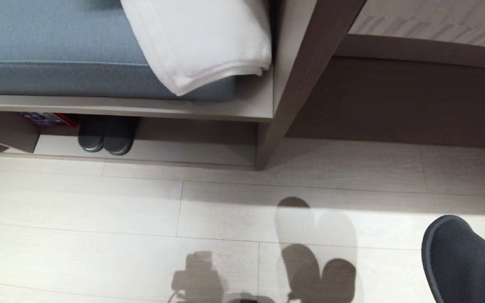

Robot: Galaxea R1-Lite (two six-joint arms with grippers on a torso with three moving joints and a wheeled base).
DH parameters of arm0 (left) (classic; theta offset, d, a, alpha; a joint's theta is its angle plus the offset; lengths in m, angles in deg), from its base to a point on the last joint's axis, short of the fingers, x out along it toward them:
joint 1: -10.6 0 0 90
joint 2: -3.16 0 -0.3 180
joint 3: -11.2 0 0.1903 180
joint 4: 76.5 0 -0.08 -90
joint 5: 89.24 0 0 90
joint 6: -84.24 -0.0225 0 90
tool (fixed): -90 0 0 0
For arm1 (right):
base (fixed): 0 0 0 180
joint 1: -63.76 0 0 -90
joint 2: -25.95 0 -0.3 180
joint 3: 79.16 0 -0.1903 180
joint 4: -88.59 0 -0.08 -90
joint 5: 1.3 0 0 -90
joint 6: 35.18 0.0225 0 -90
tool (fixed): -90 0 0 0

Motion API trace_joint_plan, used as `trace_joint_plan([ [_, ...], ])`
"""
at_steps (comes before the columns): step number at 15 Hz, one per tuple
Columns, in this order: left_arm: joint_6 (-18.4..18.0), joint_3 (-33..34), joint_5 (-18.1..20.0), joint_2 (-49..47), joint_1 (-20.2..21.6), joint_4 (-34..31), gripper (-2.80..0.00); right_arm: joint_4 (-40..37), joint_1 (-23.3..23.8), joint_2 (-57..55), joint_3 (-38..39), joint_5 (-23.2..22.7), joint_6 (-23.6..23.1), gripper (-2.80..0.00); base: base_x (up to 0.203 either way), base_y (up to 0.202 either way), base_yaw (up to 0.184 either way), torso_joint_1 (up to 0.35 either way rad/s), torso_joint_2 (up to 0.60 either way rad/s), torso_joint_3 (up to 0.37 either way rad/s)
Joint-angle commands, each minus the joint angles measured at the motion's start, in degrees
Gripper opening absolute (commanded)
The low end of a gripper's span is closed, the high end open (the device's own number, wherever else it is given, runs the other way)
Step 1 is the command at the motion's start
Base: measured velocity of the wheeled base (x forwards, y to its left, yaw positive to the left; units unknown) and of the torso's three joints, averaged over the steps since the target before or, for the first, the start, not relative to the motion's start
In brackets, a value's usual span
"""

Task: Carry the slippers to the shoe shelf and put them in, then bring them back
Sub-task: Place the slippers on the floor

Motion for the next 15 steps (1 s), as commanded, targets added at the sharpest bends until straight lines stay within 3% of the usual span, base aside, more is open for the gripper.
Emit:
trace_joint_plan([
  [1, 0.04, 0.00, 0.00, 0.00, -0.01, 0.02, -2.80, 0.08, -0.03, -0.07, 0.01, 0.03, -0.07, -2.80, 0.000, 0.000, 0.000, 0.005, 0.01, -0.199],
  [15, 0.04, 0.00, -0.08, 0.00, -0.01, 0.02, -2.80, 0.18, -0.03, -0.16, 0.01, 0.08, -0.33, -2.80, 0.000, 0.000, 0.000, 0.002, 0.00, -0.198],
])
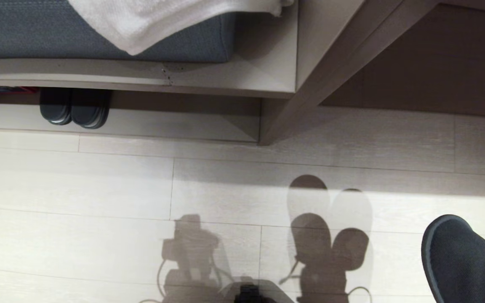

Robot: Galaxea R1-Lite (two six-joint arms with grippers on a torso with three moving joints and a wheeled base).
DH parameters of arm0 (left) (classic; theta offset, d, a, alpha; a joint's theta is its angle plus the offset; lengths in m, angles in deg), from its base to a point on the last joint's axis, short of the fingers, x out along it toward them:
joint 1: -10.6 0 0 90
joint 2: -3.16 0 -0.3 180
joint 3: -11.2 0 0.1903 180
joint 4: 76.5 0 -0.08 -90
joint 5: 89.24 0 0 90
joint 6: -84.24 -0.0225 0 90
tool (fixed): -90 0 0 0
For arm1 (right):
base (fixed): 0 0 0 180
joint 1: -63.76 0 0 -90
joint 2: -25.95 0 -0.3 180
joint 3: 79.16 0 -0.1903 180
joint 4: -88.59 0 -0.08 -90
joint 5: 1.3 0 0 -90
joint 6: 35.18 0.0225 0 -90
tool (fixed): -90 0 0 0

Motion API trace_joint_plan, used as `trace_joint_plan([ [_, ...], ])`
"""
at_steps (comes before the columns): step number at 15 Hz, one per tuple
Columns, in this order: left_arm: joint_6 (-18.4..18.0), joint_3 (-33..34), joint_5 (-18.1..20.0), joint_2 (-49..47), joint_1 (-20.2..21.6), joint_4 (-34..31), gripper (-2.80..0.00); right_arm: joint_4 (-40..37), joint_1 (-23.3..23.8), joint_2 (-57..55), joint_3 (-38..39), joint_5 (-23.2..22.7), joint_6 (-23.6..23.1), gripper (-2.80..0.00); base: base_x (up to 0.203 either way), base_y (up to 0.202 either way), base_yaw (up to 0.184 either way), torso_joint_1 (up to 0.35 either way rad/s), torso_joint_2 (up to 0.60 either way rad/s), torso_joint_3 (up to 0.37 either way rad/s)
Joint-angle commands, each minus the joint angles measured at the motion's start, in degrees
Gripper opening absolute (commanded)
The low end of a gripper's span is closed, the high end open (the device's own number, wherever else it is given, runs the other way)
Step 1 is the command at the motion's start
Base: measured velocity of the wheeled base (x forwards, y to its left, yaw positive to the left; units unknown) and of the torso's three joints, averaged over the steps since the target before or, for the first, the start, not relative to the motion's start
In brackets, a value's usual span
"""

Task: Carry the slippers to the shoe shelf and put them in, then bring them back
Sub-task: Place the slippers on the floor

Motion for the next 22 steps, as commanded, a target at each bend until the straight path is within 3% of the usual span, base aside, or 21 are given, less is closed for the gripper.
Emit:
trace_joint_plan([
  [1, 0.04, 0.00, -0.09, 0.00, 0.01, 0.02, -2.80, -0.01, -0.03, -0.09, 0.01, 0.01, -0.05, -2.80, 0.000, 0.000, 0.000, 0.002, -0.01, -0.198],
  [11, 0.21, 0.00, 0.00, 0.00, 0.01, 0.11, -2.80, -0.01, -0.03, -0.08, 0.01, 0.01, 0.12, -2.80, 0.000, 0.000, 0.000, 0.003, 0.00, -0.189],
  [18, 0.30, 0.00, 0.00, 0.00, 0.01, 0.11, -2.80, 0.67, 0.04, -0.69, -2.39, -0.42, -0.49, -2.80, 0.000, 0.000, 0.000, 0.000, 0.00, -0.020],
  [22, 0.30, 0.01, 0.00, 0.00, 0.01, 0.11, -2.80, 5.22, -0.60, -15.82, -8.84, -2.72, 0.30, -2.80, 0.000, 0.000, 0.000, 0.000, 0.00, 0.000],
])
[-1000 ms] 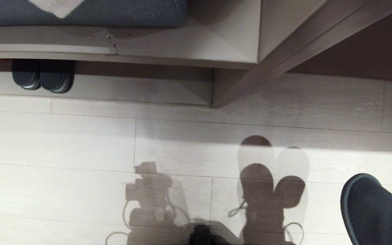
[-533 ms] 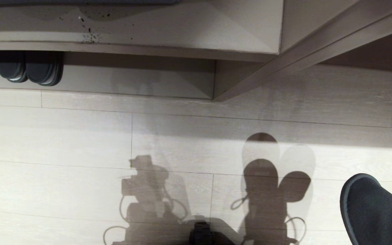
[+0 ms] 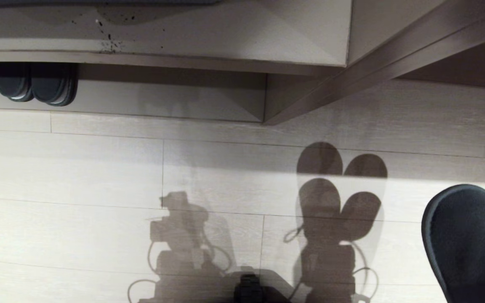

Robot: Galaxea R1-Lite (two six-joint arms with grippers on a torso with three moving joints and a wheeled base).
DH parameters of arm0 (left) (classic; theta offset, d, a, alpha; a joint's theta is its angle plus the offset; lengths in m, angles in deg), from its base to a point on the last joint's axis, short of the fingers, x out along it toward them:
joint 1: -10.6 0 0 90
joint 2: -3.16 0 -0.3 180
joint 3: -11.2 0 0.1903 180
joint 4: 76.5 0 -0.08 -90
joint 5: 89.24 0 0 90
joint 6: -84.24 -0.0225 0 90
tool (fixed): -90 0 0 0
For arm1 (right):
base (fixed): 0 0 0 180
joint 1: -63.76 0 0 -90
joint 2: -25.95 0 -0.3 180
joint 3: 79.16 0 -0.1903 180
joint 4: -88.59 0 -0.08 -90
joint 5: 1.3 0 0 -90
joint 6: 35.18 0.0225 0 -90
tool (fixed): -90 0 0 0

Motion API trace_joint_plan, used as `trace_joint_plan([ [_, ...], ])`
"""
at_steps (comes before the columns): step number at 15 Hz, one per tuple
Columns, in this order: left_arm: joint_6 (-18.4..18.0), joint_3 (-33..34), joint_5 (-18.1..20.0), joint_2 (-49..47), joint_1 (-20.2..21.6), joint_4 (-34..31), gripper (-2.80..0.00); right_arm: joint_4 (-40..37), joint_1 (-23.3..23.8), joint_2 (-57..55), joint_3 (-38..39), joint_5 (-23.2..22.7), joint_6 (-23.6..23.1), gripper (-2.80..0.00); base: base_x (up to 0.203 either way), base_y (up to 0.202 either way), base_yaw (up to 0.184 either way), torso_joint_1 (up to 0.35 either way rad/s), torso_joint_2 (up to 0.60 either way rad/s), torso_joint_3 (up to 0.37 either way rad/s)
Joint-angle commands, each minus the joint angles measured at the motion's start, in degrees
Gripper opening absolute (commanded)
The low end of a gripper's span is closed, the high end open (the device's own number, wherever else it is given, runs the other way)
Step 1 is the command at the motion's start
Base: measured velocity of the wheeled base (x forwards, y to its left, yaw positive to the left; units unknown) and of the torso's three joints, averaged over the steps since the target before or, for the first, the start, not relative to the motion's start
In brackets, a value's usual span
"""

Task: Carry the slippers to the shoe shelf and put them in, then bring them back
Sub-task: Place the slippers on the floor

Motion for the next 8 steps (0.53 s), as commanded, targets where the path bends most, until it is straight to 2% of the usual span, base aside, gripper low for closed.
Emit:
trace_joint_plan([
  [1, 0.03, 0.00, -0.02, 0.00, 0.02, 0.02, -2.80, 3.21, -0.55, -12.23, -2.12, -0.15, 0.08, -2.80, 0.000, 0.000, 0.000, 0.000, 0.00, 0.000],
  [3, 0.03, 0.05, -0.02, 0.00, 0.02, 0.02, -2.80, 11.32, -0.88, -26.29, -3.48, -0.29, 0.14, -2.80, 0.000, 0.000, 0.000, 0.000, 0.00, 0.000],
  [8, 0.03, 0.00, -0.02, 0.00, 0.02, 0.02, -2.80, 40.03, -1.14, -60.49, -8.37, 1.37, 0.17, -2.80, 0.000, 0.000, 0.000, 0.000, 0.00, 0.000],
])
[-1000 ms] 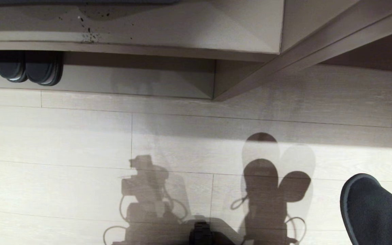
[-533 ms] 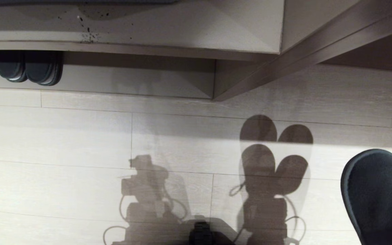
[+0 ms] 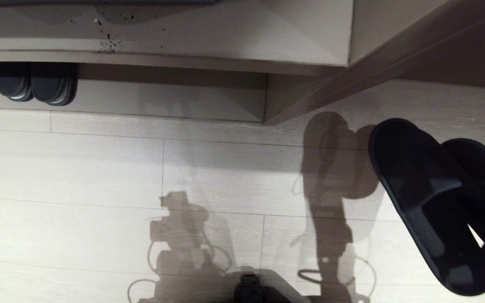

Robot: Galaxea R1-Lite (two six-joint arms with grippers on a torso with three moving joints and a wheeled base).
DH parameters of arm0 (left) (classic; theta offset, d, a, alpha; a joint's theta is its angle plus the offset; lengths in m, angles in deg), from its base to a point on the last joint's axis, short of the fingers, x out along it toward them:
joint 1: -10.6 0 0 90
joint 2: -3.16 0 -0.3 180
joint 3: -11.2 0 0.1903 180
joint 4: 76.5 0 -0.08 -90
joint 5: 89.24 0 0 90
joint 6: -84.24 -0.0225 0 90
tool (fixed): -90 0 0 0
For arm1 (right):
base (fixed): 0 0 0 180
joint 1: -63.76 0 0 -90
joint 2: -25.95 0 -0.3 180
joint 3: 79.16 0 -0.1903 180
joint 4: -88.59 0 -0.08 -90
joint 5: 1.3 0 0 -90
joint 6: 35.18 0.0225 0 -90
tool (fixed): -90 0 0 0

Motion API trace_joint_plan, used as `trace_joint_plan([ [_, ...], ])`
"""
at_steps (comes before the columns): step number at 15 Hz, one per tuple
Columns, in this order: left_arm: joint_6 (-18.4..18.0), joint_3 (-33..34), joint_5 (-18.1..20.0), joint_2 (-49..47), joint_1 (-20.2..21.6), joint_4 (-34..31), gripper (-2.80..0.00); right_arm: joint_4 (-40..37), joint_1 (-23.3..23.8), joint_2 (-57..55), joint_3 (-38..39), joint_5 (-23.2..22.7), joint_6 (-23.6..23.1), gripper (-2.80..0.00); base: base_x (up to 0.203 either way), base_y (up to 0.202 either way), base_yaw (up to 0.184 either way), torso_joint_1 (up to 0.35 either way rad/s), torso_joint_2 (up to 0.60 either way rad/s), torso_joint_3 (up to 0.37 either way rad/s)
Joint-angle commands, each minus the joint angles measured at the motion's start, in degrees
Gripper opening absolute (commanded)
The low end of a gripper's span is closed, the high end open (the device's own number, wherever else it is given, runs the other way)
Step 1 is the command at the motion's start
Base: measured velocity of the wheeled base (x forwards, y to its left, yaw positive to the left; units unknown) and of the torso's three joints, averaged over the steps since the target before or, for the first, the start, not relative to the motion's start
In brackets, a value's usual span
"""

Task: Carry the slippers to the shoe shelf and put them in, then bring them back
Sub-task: Place the slippers on the floor

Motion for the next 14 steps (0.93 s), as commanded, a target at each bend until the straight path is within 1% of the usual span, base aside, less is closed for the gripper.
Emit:
trace_joint_plan([
  [1, 0.06, 0.00, -0.02, 0.00, -0.01, 0.02, -2.80, 10.90, -0.09, -16.98, -2.12, 0.77, 0.06, -2.80, 0.000, 0.000, 0.000, 0.000, 0.00, 0.000],
  [4, 0.06, 0.07, -0.02, 0.00, -0.01, 0.02, -2.80, 29.45, -0.14, -30.43, -5.32, 3.31, 0.35, -2.80, 0.000, 0.000, 0.000, 0.000, 0.00, 0.000],
  [6, 0.06, 0.00, -0.02, 0.00, -0.01, 0.02, -2.80, 38.72, -0.18, -37.94, -6.12, 6.11, 2.20, -2.80, 0.000, 0.000, 0.000, 0.000, 0.00, 0.000],
  [7, 0.06, 0.00, -0.02, 0.00, -0.01, 0.02, -2.80, 42.54, -0.21, -41.33, -6.29, 6.79, 3.37, -2.80, 0.000, 0.000, 0.000, 0.000, 0.00, 0.000],
  [9, 0.06, 0.00, -0.02, 0.00, -0.01, 0.02, -2.80, 46.47, -0.24, -46.27, -7.04, 6.28, 4.74, -2.80, 0.000, 0.000, 0.000, 0.000, 0.00, 0.000],
  [14, -0.03, 0.00, -0.02, 0.00, -0.01, 0.02, -2.80, 47.61, -0.17, -52.40, -12.08, 5.22, 5.72, -2.80, 0.000, 0.000, 0.000, 0.000, 0.00, 0.000],
])
